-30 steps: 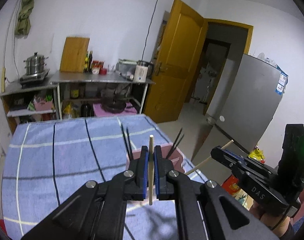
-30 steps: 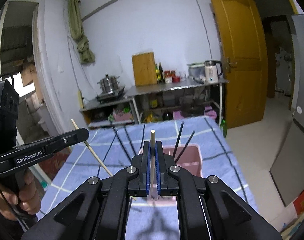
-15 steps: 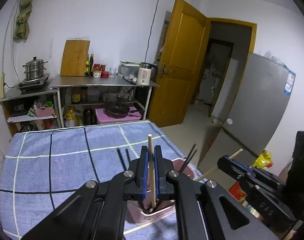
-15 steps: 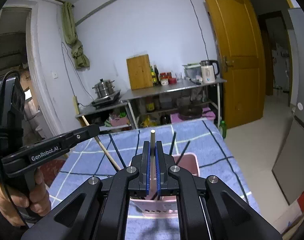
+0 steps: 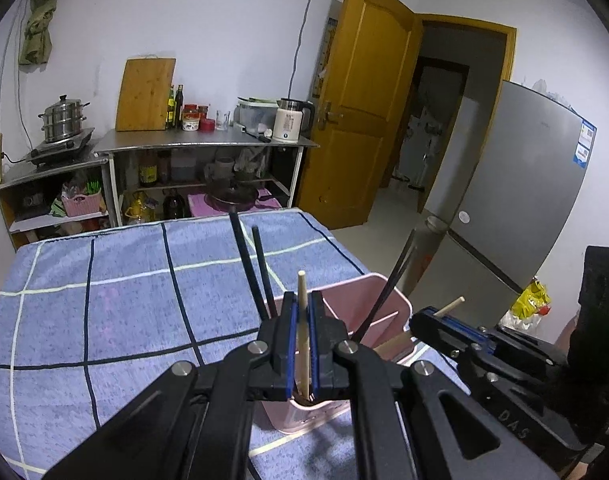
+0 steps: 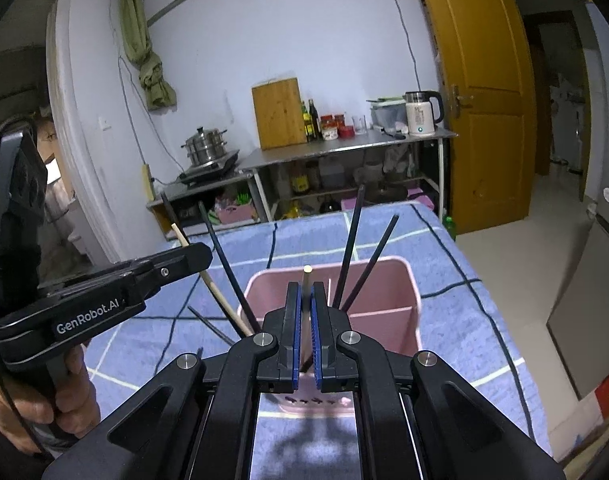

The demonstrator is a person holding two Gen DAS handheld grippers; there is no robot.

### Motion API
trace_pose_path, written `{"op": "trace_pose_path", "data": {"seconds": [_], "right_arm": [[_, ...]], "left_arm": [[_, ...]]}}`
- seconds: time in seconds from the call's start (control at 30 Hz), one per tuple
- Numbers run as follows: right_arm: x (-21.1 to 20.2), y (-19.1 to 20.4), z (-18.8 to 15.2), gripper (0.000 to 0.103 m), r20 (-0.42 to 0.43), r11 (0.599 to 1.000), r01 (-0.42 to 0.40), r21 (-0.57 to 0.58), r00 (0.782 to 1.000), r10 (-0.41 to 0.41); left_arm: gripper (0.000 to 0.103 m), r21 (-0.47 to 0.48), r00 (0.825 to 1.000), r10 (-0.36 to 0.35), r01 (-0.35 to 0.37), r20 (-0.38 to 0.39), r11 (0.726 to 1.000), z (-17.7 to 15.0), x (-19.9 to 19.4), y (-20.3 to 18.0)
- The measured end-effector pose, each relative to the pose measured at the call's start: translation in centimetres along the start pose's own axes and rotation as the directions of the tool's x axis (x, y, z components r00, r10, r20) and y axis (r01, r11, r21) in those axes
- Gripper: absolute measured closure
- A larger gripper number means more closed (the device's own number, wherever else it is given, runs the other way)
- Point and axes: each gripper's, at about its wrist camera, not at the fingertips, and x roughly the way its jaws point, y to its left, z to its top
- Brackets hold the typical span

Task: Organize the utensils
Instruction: 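Lower the wooden chopstick into the basket and open the right gripper, then move the right gripper back toward the remaining black chopsticks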

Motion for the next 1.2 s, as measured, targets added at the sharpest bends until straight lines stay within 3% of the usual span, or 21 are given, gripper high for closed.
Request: {"op": "trace_pose_path", "data": {"seconds": [0.13, 0.27, 0.47, 0.8, 1.2], "right_arm": [[0.6, -0.2, -0.7, 0.098, -0.026, 1.0, 0.001, 0.005, 1.0, -0.001], [0.5, -0.2, -0.9, 0.098, -0.033, 1.0, 0.001, 0.005, 0.999, -0.001], [-1.5, 0.2, -0.3, 0.092, 0.014, 1.0, 0.01, -0.01, 1.0, -0.01], [-4.9, 0.3, -0.8, 0.086, 0.061, 1.0, 0.011, 0.006, 0.998, -0.012], [-6.9, 3.1, -3.4, 0.085, 0.069, 0.999, -0.039, -0.038, 0.997, 0.042]], "left_arm": [[0.096, 0.001, 1.0, -0.011, 0.011, -0.014, 1.0, -0.6, 0.3, 0.1], [0.077, -0.002, 1.0, -0.019, 0.019, -0.014, 1.0, -1.0, 0.0, 0.2], [0.07, -0.006, 0.999, -0.027, 0.027, 0.027, 1.0, -0.6, -1.7, 0.5], [0.07, -0.035, 0.997, -0.022, 0.025, 0.072, 0.999, -1.6, -5.0, 1.5], [0.069, -0.078, 0.994, 0.014, -0.006, 0.104, 0.997, -6.1, -9.3, 3.4]]}}
